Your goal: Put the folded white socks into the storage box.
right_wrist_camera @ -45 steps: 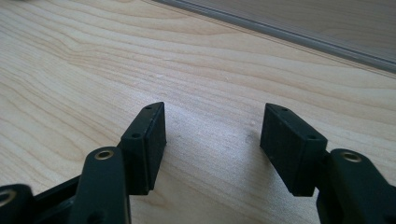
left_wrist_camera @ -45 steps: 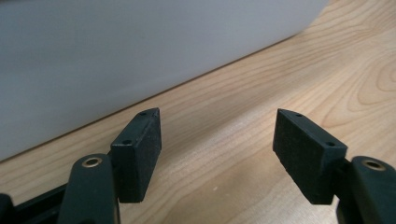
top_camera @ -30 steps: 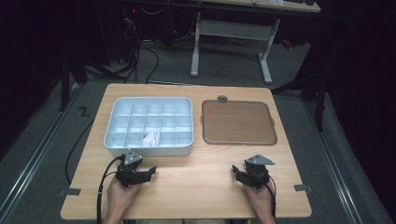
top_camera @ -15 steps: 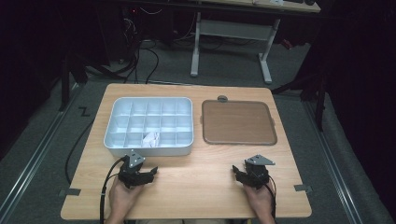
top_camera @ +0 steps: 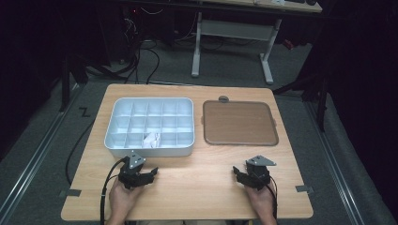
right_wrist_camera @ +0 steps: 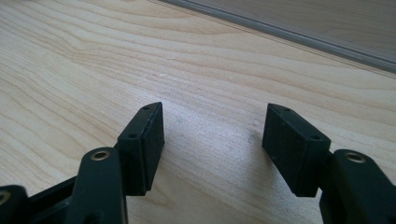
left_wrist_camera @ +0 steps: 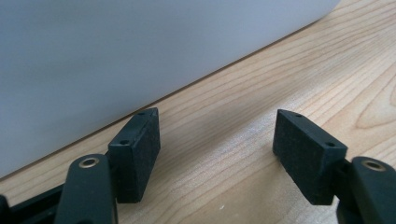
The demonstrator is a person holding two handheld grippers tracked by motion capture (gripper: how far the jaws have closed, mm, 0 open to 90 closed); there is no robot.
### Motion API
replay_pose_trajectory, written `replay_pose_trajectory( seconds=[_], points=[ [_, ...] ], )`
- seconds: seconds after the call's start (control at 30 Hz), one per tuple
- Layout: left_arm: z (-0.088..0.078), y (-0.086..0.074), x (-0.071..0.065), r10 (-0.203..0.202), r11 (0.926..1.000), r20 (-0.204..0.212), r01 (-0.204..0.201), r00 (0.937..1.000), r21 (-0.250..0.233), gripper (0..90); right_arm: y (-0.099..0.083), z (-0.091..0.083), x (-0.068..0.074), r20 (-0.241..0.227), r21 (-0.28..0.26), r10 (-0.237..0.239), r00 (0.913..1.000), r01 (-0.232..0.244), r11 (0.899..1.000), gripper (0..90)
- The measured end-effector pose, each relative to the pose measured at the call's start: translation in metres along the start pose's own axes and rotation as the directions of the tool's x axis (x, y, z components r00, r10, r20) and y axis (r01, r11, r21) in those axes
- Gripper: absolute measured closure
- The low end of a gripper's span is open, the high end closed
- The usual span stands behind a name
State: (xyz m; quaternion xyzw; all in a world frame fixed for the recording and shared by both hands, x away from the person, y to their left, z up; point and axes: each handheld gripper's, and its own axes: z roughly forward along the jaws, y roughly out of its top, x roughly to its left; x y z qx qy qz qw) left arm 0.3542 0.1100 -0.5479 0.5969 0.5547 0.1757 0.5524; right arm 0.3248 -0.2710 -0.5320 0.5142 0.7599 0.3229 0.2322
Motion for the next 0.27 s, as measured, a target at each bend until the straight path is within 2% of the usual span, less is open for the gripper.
replay_pose_trajectory(
  seconds=[0.13,0.27],
  points=[
    [-0.0013,-0.0005,-0.0007,0.01,0.9999,0.018,-0.01,0.9998,0.004,37.5,0.0,0.0,0.0,0.0,0.0,0.0,1.0,0.0,1.0,39.4],
    [-0.0012,-0.0007,-0.0008,0.01,0.9999,0.017,-0.01,0.9998,0.007,35.8,0.0001,0.0,0.0002,-0.002,0.001,-0.004,1.0,0.004,1.0,39.5]
  ],
)
